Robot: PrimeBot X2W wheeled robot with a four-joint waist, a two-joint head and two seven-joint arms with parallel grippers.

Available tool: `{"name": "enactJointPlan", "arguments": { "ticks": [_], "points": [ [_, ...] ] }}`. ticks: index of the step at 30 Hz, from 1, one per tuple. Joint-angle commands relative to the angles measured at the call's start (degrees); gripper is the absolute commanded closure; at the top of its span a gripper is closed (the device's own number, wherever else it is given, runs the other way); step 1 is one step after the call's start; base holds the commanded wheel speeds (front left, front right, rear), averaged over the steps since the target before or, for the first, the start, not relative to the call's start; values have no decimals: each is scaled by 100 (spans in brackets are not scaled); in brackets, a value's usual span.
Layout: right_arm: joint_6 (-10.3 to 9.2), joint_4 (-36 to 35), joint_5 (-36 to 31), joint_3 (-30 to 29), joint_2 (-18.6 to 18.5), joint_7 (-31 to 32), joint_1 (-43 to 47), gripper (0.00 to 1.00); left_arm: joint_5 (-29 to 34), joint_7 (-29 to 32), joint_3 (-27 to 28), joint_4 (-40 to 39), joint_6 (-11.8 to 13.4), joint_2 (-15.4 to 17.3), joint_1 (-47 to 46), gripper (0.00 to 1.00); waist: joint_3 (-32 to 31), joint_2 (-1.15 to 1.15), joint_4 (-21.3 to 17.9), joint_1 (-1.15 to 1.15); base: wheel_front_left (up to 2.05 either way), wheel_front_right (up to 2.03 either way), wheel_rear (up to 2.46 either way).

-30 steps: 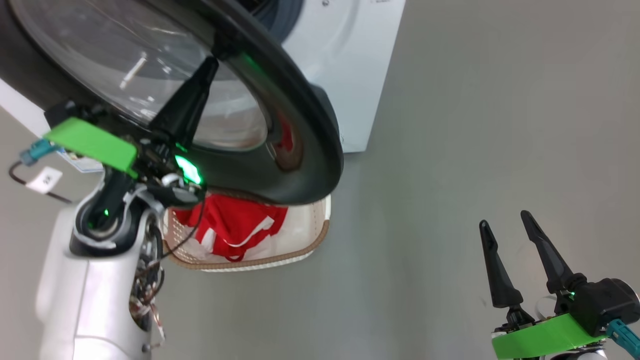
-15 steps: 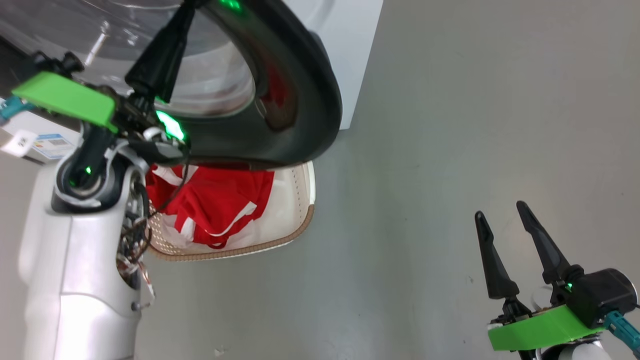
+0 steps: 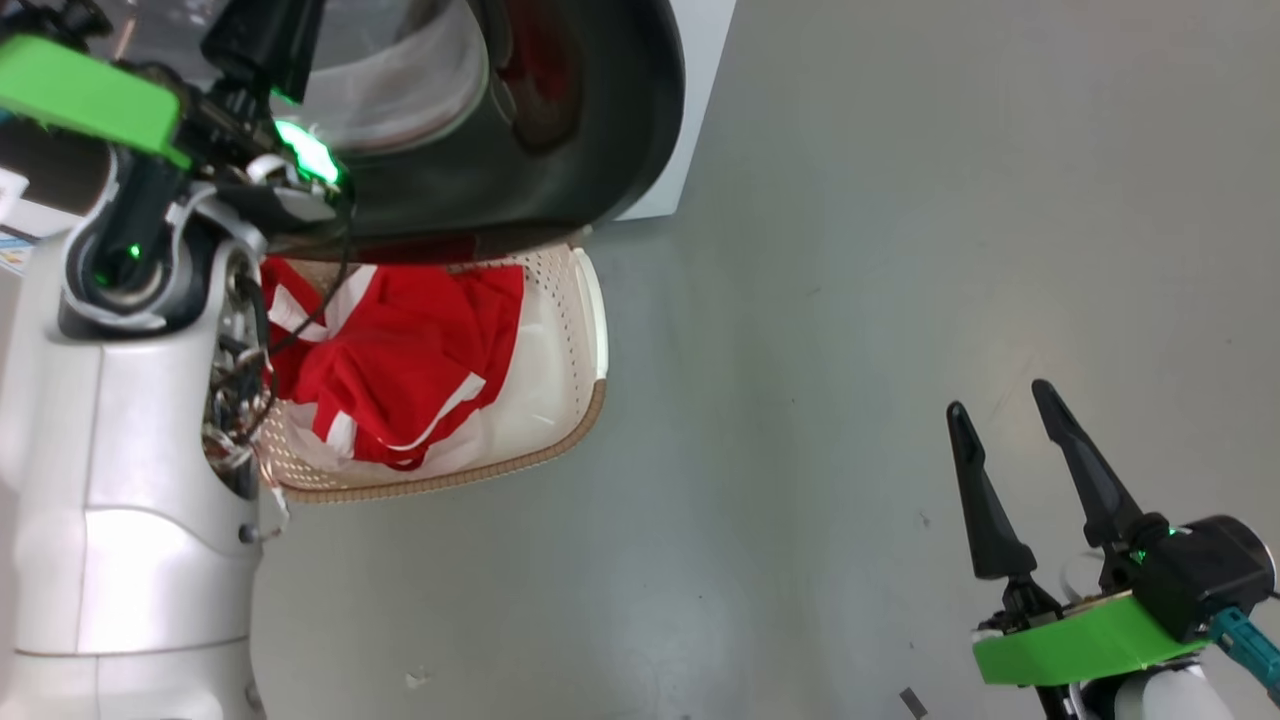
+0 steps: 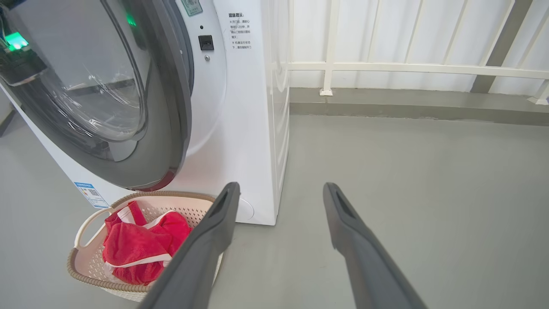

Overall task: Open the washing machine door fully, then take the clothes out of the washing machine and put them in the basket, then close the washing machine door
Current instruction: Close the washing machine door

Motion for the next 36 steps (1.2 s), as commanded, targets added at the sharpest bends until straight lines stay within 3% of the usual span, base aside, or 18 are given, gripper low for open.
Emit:
{"name": "enactJointPlan", "arguments": {
  "ticks": [1, 18, 27, 33, 34, 35, 36],
  "points": [
    [35, -158, -22, 145, -77, -37, -153, 0, 58, -48, 130, -55, -79, 178, -215, 100, 76, 0, -45, 0, 0, 0, 0],
    [35, -114, 29, 198, -77, -37, -279, 0, 180, -150, 260, 181, -175, 243, -528, 100, 215, 0, -134, 0, 0, 0, 0],
    [35, -25, 74, 219, -77, -37, -261, 0, 183, -139, 128, -158, -181, 155, 178, 100, -53, 0, 4, 0, 0, 0, 0],
    [35, 42, 85, 196, -77, -37, -227, 0, 274, -597, 136, -432, -181, 118, 902, 100, -318, 0, 169, 0, 0, 0, 0],
    [35, 49, 85, 188, -77, -37, -220, 0, 243, -604, 110, -517, -181, 113, 1011, 75, -363, 0, 203, 0, 0, 0, 0],
    [35, 53, 90, 179, -77, -37, -211, 0, 212, -608, 82, -617, -181, 108, 1126, 55, -408, 0, 236, 0, 0, 0, 0],
    [35, 52, 93, 172, -77, -37, -202, 0, 199, -610, 45, -751, -182, 105, 1243, 15, -453, 0, 270, 0, 0, 0, 0]
  ]
}}
